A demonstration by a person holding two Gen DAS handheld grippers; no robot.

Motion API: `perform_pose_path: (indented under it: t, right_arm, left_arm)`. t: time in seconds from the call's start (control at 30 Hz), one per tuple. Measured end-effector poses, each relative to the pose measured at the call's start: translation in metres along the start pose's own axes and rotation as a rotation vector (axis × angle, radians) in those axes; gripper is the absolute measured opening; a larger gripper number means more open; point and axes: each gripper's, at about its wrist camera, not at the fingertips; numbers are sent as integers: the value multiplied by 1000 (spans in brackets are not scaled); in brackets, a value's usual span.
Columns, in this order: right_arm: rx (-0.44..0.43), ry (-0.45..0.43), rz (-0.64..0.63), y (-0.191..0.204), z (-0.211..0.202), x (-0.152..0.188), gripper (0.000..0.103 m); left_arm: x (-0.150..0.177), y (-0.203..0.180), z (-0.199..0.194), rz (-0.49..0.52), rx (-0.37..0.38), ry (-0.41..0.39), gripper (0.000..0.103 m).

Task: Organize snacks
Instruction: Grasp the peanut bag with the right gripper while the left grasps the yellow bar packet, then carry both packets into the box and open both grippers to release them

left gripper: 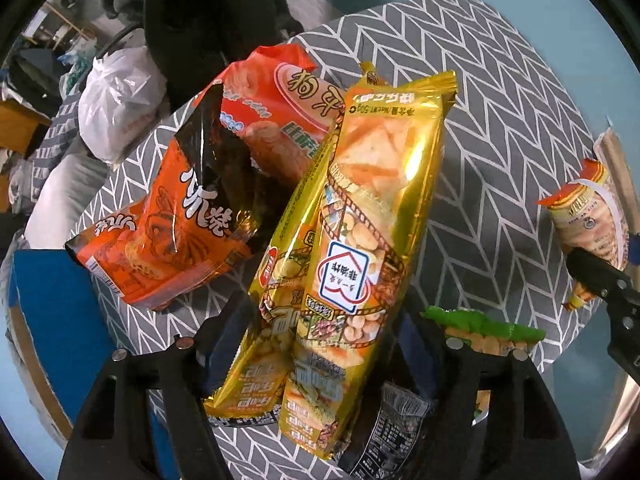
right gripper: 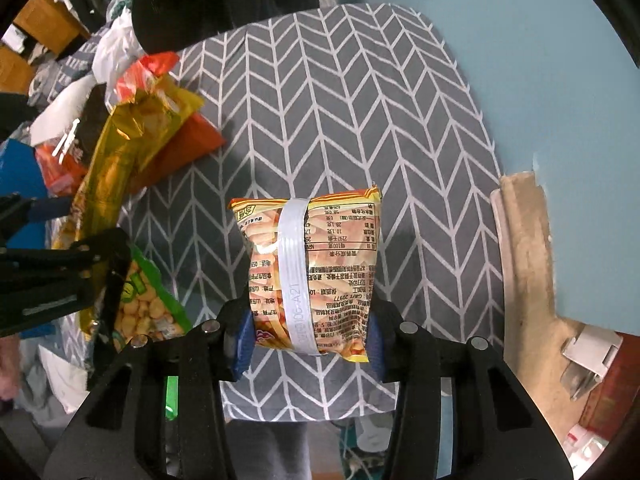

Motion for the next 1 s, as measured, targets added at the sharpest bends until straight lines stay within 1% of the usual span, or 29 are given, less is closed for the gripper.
perform_pose_path:
  t: [0.1,0.17,0.2,0.23,0.33,0.4,0.67,1.0]
  right_arm:
    - [-15,-8,0,3,-11,-1,44]
    - [-21,-10,0,12,-18,1,44]
    - [-26,-10,-1,13,-19,1,44]
    - [-28,-11,-3,19,-14,9,44]
    - [-39,-15,-15,28,-14,3,44]
    - [-45,-17,-22,32,-11,-1,44]
    - [-60,-58,-61,49,-28,-8,44]
    - [-52,-97,-126,81,-51,-26,43]
  left_arm:
    - [2,3,-5,3,12,-17,61]
    - [5,3,-13,5,28,-34,50]
    - [6,3,-17,3,37,-40,47]
    - [6,4,-20,1,49,-46,42]
    - [8,7,-28,-5,82,-48,37]
    - [8,10,-32,-16,97,-47,37]
    - [20,24,-58,-8,117,-91,36]
    - [27,61,-93,-42,162,-141,36]
Point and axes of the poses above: each gripper's, at about its wrist camera, not at the fingertips, and z roughly the way its jaws point, y to its left, x to its underside, and after that the axes turned 13 degrees about -z, right-handed
